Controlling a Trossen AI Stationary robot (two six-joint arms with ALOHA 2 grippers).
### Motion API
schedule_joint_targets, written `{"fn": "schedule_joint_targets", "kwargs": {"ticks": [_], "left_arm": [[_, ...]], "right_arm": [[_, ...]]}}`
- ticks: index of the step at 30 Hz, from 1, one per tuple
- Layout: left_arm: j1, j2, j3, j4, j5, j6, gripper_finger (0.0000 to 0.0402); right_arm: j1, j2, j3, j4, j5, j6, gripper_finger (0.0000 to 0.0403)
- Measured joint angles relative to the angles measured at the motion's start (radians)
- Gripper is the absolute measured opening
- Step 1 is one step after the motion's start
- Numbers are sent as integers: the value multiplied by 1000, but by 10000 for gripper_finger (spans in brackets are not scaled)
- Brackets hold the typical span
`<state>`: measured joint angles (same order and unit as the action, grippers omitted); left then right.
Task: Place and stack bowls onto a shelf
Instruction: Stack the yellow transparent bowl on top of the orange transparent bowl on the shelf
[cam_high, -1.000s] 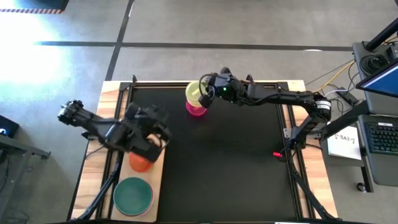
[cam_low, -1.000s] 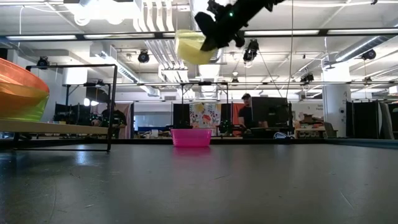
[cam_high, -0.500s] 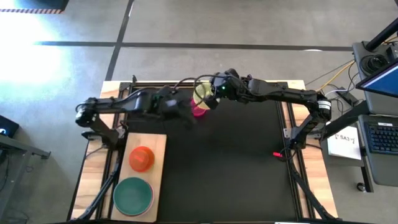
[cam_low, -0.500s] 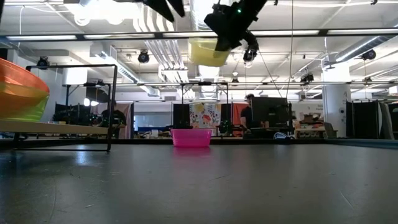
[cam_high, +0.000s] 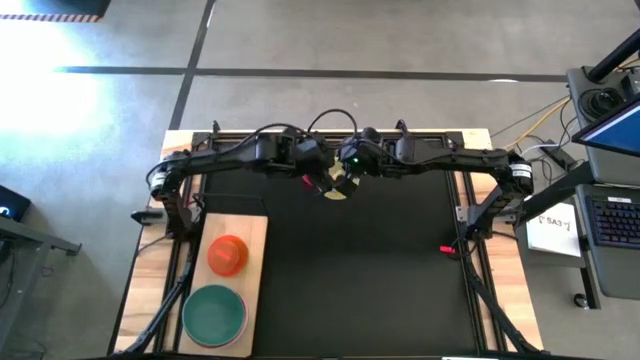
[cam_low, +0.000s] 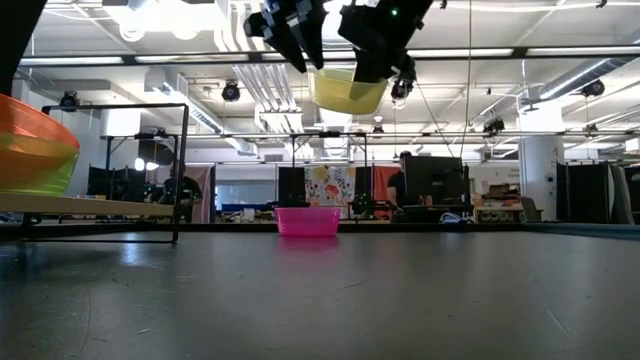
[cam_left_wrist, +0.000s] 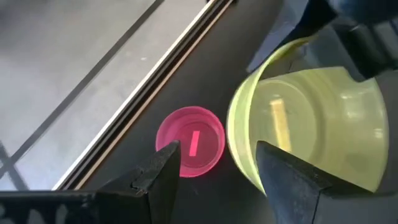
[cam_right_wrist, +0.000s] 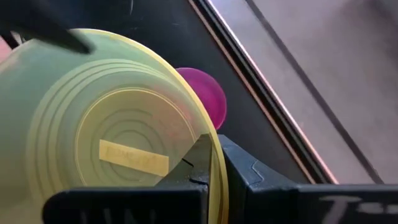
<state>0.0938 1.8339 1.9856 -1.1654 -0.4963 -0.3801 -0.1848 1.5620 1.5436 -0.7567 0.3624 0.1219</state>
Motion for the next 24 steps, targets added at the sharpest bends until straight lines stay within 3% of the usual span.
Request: {"fn": "schedule_joint_targets", "kwargs": {"ticks": [15, 24], "left_arm": [[-5, -6, -38, 2, 51, 58, 188], [-5, -7, -81, 51, 45, 97, 126]], "right_arm": [[50, -15, 0, 34, 3, -172, 8], [56, -46, 3, 57, 1, -169, 9]]}}
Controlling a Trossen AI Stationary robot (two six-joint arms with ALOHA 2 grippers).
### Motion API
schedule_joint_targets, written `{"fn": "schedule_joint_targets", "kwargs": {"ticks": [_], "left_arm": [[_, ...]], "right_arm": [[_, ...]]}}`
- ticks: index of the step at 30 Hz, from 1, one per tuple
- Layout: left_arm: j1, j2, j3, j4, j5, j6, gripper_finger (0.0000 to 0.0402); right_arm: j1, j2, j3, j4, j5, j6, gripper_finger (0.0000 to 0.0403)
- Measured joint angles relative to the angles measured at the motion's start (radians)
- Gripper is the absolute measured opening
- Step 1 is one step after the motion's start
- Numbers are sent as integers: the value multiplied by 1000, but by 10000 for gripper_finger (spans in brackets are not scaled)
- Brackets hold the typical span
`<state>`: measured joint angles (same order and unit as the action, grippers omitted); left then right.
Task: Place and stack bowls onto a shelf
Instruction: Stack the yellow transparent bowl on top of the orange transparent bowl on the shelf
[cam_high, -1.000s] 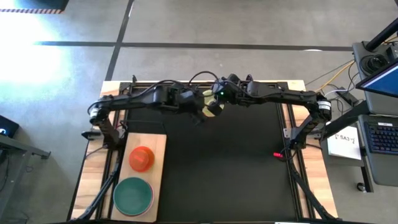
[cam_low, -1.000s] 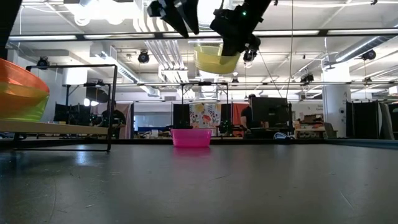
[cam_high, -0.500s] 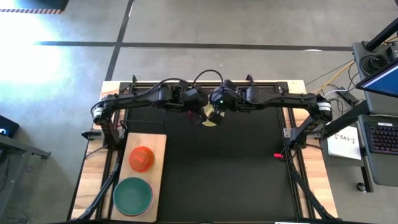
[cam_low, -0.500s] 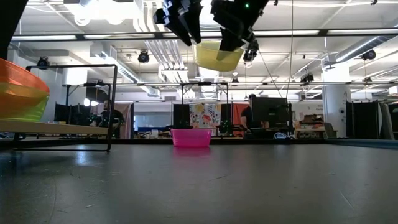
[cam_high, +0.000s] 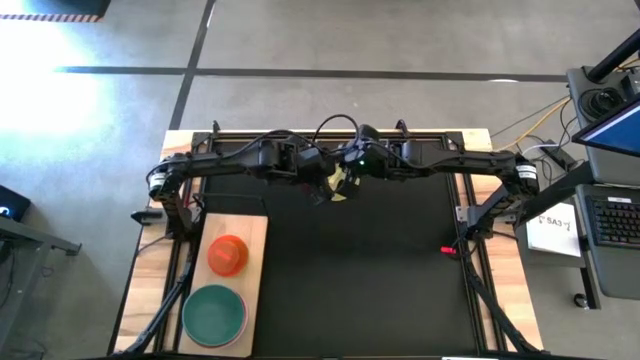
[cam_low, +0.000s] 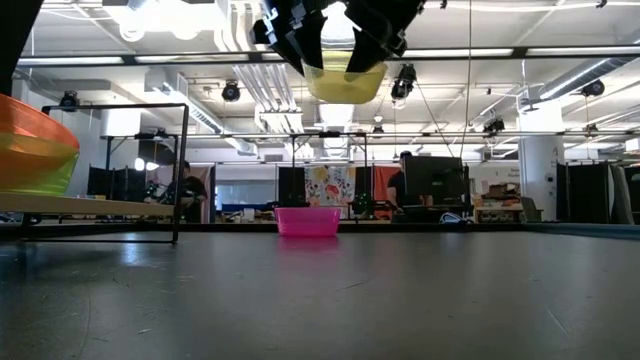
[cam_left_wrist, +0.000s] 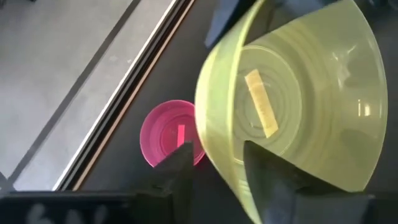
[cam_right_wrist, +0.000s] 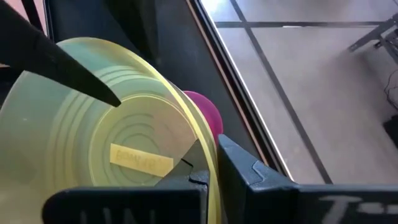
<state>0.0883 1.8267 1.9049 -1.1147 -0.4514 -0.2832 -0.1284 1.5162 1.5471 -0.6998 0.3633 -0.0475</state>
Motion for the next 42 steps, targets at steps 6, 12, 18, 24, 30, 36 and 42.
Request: {"fn": "schedule_joint_targets", "kwargs": {"ticks": [6, 12, 18, 24, 30, 36, 42], "left_arm": [[1, 0, -2, 7, -9, 29, 22], [4, 0, -3, 10, 24, 42, 7], [6, 0, -4, 2, 67, 46, 1], [6, -1, -4, -78, 78, 20, 0], [6, -1, -5, -250, 83, -37, 1], [-53, -6, -6, -378, 186, -93, 0], [-170, -83, -55, -452, 238, -235, 0]], "right_arm": [[0, -3, 0, -7, -40, 28, 10], [4, -7, 3, -25, -101, 49, 59], [3, -14, 3, -37, -176, 54, 153], [0, -33, 72, -163, -159, 61, 228], [-2, -37, 193, -362, -81, 98, 260], [-3, -40, 215, -469, -1, 129, 257], [-21, -37, 161, -476, 4, 121, 245]]}}
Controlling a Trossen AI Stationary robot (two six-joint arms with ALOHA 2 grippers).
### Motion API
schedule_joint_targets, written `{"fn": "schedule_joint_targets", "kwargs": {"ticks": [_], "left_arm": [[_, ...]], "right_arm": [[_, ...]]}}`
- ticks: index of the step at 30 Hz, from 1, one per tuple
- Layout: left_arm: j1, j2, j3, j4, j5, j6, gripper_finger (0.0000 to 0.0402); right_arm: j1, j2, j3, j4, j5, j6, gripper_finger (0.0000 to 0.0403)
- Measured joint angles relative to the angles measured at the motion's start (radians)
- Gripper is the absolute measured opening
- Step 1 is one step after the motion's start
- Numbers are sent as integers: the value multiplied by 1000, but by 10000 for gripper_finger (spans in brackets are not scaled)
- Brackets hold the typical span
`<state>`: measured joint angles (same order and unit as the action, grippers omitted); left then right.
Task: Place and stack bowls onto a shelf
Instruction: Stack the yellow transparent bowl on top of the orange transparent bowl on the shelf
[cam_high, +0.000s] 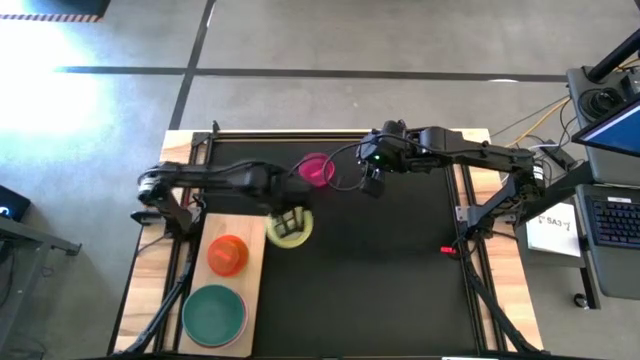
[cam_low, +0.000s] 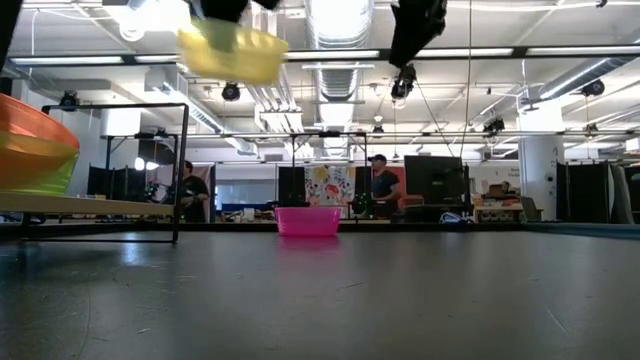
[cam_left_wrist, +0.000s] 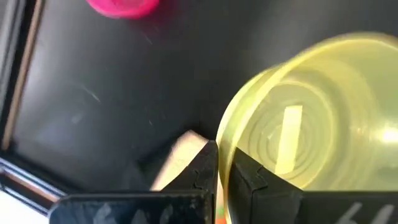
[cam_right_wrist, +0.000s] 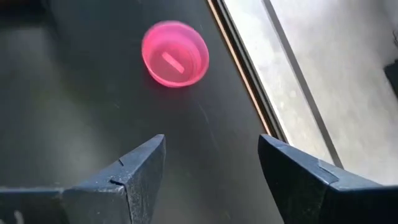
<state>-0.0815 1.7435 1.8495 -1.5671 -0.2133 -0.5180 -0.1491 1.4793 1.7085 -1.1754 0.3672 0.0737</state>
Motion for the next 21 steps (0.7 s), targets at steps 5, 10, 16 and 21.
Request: {"fn": "schedule_joint_targets", "kwargs": {"ticks": [5, 10, 16, 21], "left_arm": [[-103, -180, -148, -6, -13, -260, 0], [-222, -387, -345, 4, -4, -572, 0], [-377, -536, -521, 5, 63, -841, 0], [-465, -598, -642, 17, 99, -980, 0]], "right_arm": [[-43, 4, -78, 25, 1, -15, 245], [-80, 5, -165, 98, -9, -25, 242], [-102, 6, -237, 174, -84, -28, 244], [-100, 10, -267, 197, -87, -22, 244]]}}
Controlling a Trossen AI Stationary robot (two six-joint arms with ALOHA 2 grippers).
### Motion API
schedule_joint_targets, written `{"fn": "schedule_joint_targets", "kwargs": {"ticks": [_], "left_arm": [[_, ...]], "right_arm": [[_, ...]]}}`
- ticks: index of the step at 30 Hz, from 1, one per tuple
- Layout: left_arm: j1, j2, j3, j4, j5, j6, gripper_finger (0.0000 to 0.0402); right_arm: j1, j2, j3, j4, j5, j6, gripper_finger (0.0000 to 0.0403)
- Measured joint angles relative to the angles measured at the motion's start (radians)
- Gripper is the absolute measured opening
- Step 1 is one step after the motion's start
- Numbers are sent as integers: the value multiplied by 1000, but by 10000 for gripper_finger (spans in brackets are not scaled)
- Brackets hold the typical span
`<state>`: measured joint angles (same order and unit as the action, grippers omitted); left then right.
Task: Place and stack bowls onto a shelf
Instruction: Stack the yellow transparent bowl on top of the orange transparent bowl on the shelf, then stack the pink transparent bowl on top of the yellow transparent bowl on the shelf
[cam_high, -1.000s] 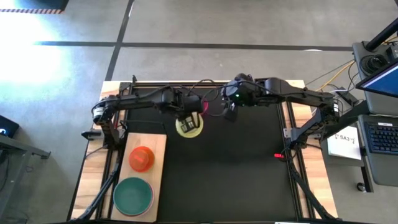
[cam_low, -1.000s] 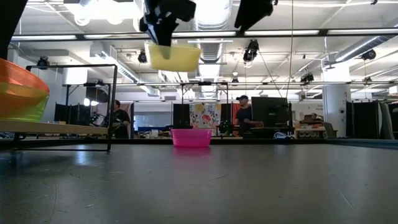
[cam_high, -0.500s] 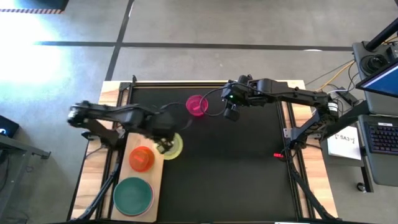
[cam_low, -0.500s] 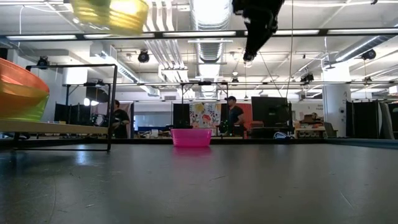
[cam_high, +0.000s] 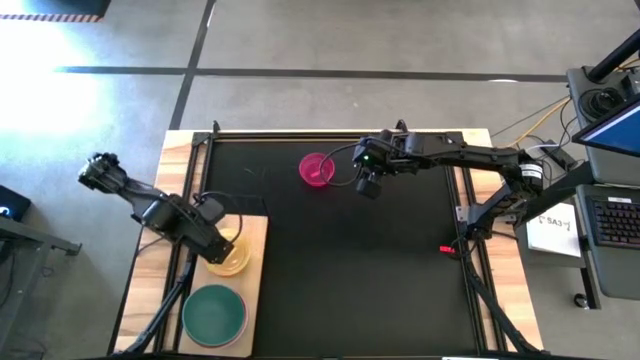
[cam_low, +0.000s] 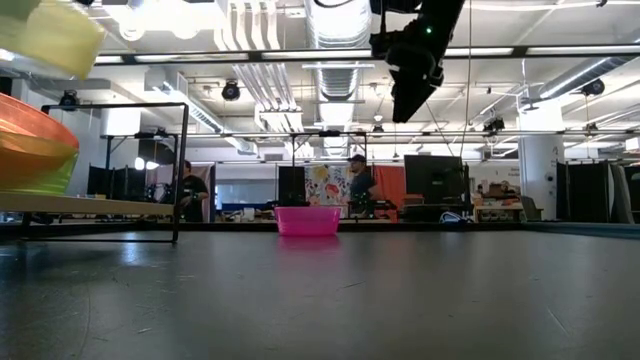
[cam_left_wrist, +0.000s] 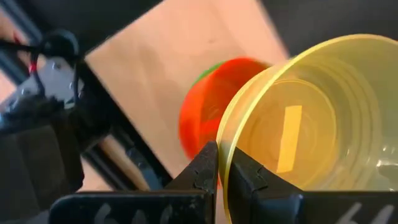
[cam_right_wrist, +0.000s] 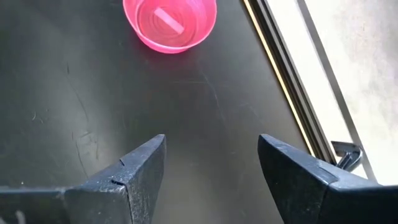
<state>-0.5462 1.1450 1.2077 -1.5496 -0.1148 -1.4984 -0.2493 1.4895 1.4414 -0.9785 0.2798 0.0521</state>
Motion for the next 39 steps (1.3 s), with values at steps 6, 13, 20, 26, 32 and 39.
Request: {"fn": "schedule_joint_targets", "kwargs": {"ticks": [6, 13, 20, 26, 32, 39], "left_arm": [[-31, -37, -134, 62, 51, -53, 0], [-30, -72, -228, 157, 49, -40, 0], [-30, -73, -280, 191, 45, -38, 0], [-30, -65, -286, 203, 4, -38, 5], [-30, -65, -253, 204, 4, -29, 53], [-30, -66, -231, 166, 34, 13, 124]], "right_arm": [[0, 0, -8, 9, 0, 9, 244], [0, 0, -8, 20, -3, 13, 244], [0, 0, -8, 28, -48, 19, 244], [0, 0, -9, 28, -48, 27, 244], [0, 0, -9, 28, -52, 27, 244], [0, 0, -10, 34, -52, 28, 244]]}}
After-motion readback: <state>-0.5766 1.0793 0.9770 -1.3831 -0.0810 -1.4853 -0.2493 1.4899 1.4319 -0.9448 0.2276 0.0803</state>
